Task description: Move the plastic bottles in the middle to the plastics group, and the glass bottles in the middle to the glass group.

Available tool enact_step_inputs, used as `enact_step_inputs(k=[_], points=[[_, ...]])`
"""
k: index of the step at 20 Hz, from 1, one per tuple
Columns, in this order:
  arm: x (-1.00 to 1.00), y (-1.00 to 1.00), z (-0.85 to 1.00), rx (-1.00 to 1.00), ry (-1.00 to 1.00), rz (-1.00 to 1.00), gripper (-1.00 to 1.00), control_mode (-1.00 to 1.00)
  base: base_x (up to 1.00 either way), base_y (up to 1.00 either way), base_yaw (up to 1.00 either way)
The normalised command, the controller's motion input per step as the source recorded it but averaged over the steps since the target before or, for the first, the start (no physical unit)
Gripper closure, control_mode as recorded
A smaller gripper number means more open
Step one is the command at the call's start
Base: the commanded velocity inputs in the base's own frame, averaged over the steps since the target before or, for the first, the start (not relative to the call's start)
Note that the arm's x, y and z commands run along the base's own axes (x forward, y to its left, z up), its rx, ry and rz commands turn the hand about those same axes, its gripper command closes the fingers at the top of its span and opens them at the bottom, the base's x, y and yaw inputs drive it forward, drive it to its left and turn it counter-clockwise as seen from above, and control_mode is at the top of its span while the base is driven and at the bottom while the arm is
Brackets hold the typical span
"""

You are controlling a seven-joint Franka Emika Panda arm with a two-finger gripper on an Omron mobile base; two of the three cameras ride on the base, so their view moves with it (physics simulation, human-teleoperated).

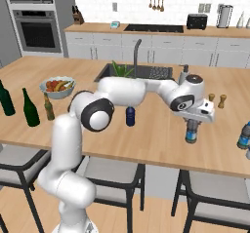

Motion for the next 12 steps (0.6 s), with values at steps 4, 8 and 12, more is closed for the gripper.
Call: enact_step_inputs(k=[4, 8, 12], points=[[0.0, -0.59, 0.13, 0.01, -0.05, -0.1, 1.0, -1.0, 0.0, 0.0, 0.0], [0.0, -0.55, 0.0, 0.0, -0.11, -0.1, 1.0, -1.0, 0.0, 0.0, 0.0], [0.0, -0.4, 0.0, 0.0, -0.09, -0.08, 1.0, -1.0, 0.0, 0.0, 0.0]])
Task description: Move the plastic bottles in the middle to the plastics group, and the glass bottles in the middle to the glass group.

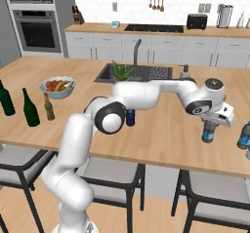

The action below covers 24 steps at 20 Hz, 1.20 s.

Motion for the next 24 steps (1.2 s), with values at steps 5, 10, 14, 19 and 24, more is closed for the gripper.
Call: enact_step_inputs(k=[5, 10, 14, 19, 24], points=[[0.0, -0.11, 0.02, 0.0, -0.06, -0.04, 1.0, -1.0, 0.0, 0.0, 0.0], [0.0, -0.13, 0.16, -0.01, -0.02, -0.07, 1.0, -1.0, 0.0, 0.0, 0.0], [0.0, 0.0, 0.3, -0.08, 0.04, -0.07, 1.0, -1.0, 0.0, 0.0, 0.0], [0.1, -0.06, 0.04, -0.03, 0.18, -0.08, 1.0, -1.0, 0.0, 0.0, 0.0], [0.04, -0.28, -0.14, 0.05, 0.07, -0.06, 1.0, -1.0, 0.0, 0.0, 0.0]])
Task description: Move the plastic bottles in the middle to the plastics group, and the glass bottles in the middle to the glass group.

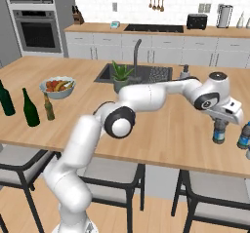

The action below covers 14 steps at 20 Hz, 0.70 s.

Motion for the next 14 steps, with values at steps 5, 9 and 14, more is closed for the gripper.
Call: enact_step_inputs(k=[5, 9, 14], points=[[0.19, -0.37, -0.07, 0.11, 0.0, -0.05, 1.0, -1.0, 0.0, 0.0, 0.0], [0.14, -0.13, 0.0, 0.08, 0.0, -0.01, 1.0, -1.0, 0.0, 0.0, 0.0], [0.07, 0.0, -0.21, 0.02, 0.0, 0.0, 1.0, -1.0, 0.0, 0.0, 0.0]])
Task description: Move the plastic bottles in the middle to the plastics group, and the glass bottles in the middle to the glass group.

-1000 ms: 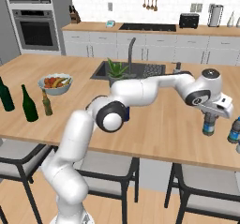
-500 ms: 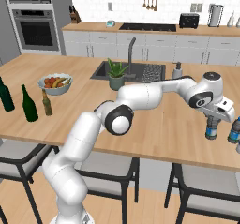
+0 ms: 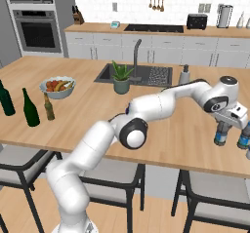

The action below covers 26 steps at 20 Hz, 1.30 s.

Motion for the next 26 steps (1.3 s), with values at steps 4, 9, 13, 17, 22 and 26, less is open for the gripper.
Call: enact_step_inputs(k=[4, 9, 13, 17, 22, 26], points=[[0.02, 0.0, -0.22, 0.0, 0.0, 0.0, 1.0, -1.0, 0.0, 0.0, 0.0], [0.0, 0.0, -0.01, 0.0, 0.0, 0.0, -1.0, -1.0, 0.0, 0.0, 0.0], [0.0, 0.0, 0.01, 0.0, 0.0, 0.0, -1.0, -1.0, 0.0, 0.0, 0.0], [-0.08, 0.04, 0.23, -0.05, 0.0, 0.0, -1.0, -1.0, 0.0, 0.0, 0.0], [-0.48, 0.56, 0.59, -0.1, -0.16, 0.0, -1.0, -1.0, 0.0, 0.0, 0.0], [-0.9, 0.9, 0.54, -0.14, -0.31, 0.0, -1.0, -1.0, 0.0, 0.0, 0.0]])
